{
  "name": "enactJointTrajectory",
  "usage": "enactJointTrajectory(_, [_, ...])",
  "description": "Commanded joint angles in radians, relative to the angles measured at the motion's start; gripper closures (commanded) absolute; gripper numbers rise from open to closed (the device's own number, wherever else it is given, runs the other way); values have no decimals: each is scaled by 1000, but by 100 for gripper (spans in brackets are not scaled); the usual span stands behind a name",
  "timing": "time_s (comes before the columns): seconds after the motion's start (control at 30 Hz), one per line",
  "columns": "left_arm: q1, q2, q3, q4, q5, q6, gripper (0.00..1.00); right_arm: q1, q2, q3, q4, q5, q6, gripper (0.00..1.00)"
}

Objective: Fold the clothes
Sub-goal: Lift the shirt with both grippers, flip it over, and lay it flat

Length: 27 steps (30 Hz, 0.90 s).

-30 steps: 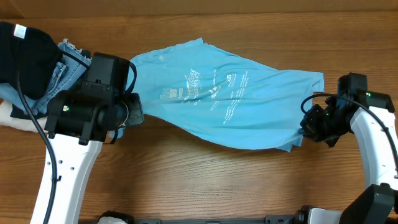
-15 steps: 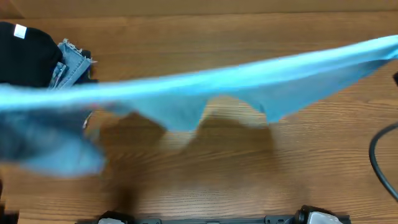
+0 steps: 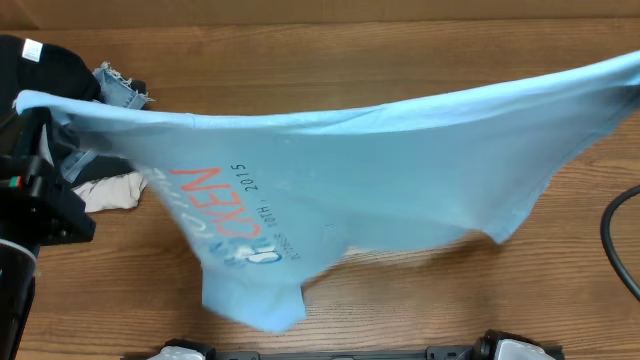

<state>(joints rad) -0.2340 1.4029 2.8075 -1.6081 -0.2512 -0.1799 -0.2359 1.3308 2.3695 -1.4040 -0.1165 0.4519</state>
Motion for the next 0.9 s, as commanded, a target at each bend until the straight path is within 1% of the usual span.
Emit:
enactJointTrajectory(0.0, [5, -23, 11, 4, -44, 8, 96, -8, -29, 15, 16, 42, -9, 96])
enactJointTrajectory(0.1, [5, -44, 11, -5, -79, 22, 96, -8, -61, 15, 8, 67, -6, 96])
enactJointTrajectory(0.13, [5, -51, 11, -10, -149, 23, 96, -8, -76, 15, 7, 68, -7, 96])
enactJointTrajectory(0.2, [5, -68, 11, -6, -210, 19, 96, -8, -101, 15, 4, 71, -7, 96])
enactJointTrajectory(0.37, [5, -75, 8, 5, -230, 19, 96, -8, -129, 15, -24, 76, -7, 96])
enactJointTrajectory(0.5, [5, -2, -61, -15, -230, 8, 96, -8, -74, 14, -116, 146, -7, 96])
enactJointTrajectory(0.53, [5, 35, -85, -10, -227, 8, 96, -8, -37, 14, -132, 146, -7, 96])
enactJointTrajectory(0.57, [5, 119, -100, -3, -215, 11, 96, -8, 23, 14, -145, 146, -7, 96])
enactJointTrajectory(0.67, [5, 286, -103, 54, -144, 55, 96, -7, 170, 14, -141, 140, -8, 96])
enactJointTrajectory(0.7, [5, 382, -103, 93, -103, 77, 96, -7, 261, 14, -131, 135, -8, 96])
enactJointTrajectory(0.73, [5, 435, -103, 114, -84, 91, 94, -6, 341, 14, -116, 113, -15, 96])
enactJointTrajectory(0.77, [5, 544, -103, 155, -58, 106, 92, -6, 426, 13, -93, 88, -15, 96])
enactJointTrajectory(0.83, [4, 721, -103, 239, -32, 129, 88, -6, 620, 13, 12, 55, -14, 95])
enactJointTrajectory(0.87, [5, 797, -103, 291, -28, 142, 86, -6, 705, 13, 90, 38, -14, 83])
